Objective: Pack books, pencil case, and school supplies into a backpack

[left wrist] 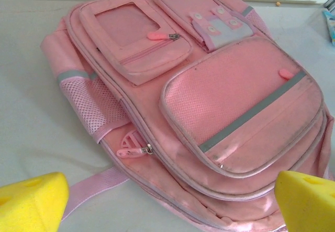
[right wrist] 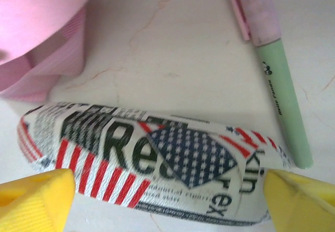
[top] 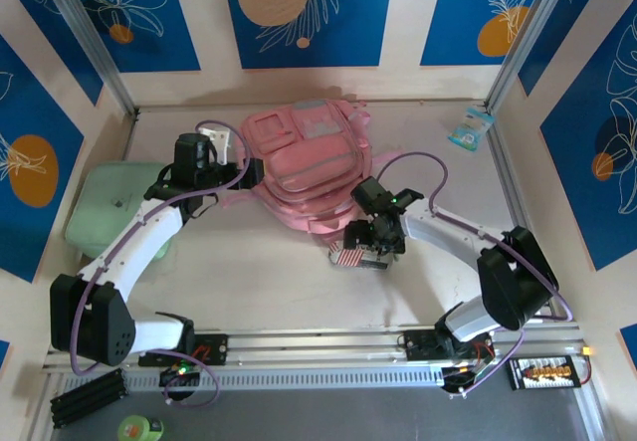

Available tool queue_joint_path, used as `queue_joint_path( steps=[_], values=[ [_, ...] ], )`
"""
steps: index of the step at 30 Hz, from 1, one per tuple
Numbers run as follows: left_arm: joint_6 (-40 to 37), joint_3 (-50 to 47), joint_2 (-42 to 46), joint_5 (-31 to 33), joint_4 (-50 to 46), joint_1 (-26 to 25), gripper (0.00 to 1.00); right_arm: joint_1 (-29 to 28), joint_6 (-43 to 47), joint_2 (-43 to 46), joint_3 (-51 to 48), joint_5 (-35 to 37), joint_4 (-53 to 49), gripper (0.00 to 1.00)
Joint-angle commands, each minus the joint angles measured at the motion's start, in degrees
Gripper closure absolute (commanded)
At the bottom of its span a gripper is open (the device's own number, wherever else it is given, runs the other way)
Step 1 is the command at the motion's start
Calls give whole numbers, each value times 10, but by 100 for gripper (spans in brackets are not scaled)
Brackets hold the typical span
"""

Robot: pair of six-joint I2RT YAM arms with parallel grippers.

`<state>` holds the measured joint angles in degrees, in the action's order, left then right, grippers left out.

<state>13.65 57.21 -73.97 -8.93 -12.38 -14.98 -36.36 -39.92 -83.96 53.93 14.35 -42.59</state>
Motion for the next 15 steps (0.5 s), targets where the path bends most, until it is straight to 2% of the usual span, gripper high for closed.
queue_joint_path(
  steps=[1, 2, 7, 11, 15],
  values=[
    [7, 18, -3, -26, 7, 7, 0, -4, 57, 8, 6, -8, 7, 3],
    [7, 20, -4, -27, 6, 7, 0, -5, 73, -5, 12, -12, 6, 0],
    [5, 19, -4, -35, 6, 7, 0, -34, 141, -77, 43, 51, -8, 1],
    [4, 21, -7, -41, 2, 7, 0, -38, 157, -103, 46, 19, 5, 1],
    [0, 21, -6, -38, 0, 7, 0, -70, 142, -92, 37, -12, -28, 1]
  ],
)
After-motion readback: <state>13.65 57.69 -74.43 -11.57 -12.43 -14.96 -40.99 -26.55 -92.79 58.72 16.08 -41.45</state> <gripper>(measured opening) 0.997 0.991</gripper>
